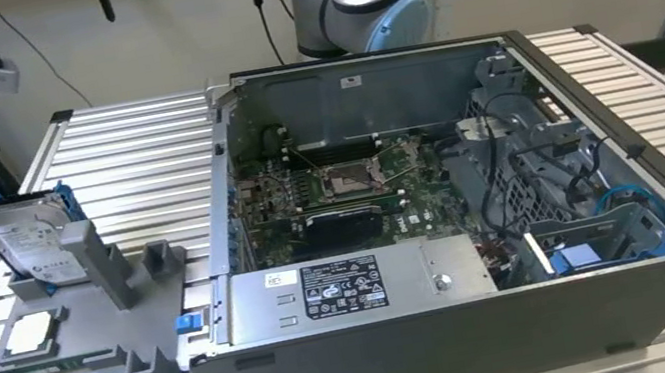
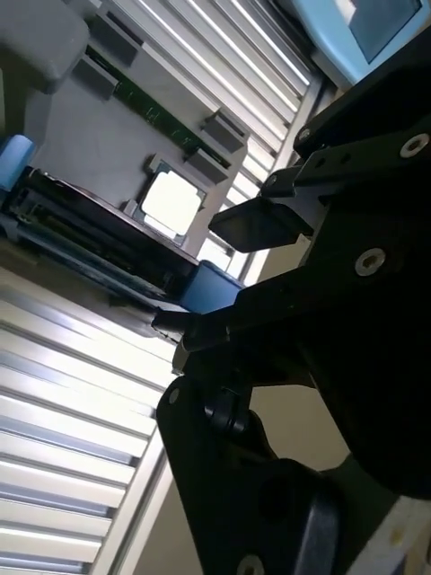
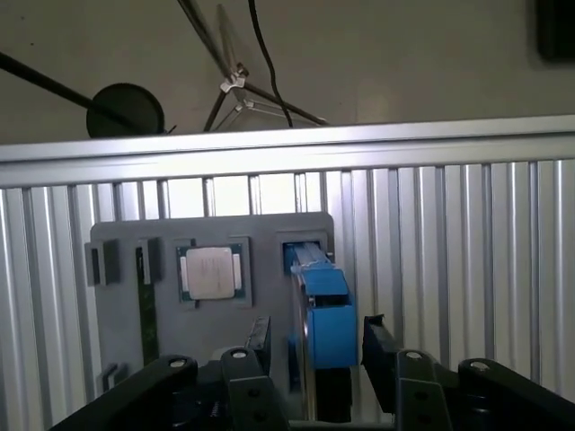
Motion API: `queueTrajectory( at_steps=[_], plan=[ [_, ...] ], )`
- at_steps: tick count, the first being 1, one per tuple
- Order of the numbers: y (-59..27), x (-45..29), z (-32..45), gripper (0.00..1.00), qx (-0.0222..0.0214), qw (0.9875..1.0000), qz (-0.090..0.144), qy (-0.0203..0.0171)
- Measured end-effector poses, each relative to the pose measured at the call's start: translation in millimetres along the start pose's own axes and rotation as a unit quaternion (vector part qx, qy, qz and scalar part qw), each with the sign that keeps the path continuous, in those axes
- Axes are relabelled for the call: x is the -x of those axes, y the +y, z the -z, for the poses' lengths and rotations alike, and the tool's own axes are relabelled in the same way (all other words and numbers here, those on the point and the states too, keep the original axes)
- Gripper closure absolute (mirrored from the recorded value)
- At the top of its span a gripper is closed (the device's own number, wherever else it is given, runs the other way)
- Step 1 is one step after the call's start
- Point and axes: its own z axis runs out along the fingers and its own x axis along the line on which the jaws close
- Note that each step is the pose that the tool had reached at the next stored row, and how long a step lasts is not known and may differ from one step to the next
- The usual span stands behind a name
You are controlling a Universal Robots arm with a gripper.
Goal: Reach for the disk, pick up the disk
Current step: 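Pick up the disk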
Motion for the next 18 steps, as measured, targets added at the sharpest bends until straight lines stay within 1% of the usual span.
queueTrajectory(
  at_steps=[12,18],
  plan=[
    [-0.2,0.7,-21.8,0.00,0.0000,1.0000,0.003,0.0001],
    [-0.3,1.7,-32.8,0.00,-0.0009,1.0000,0.004,0.0000]
  ],
)
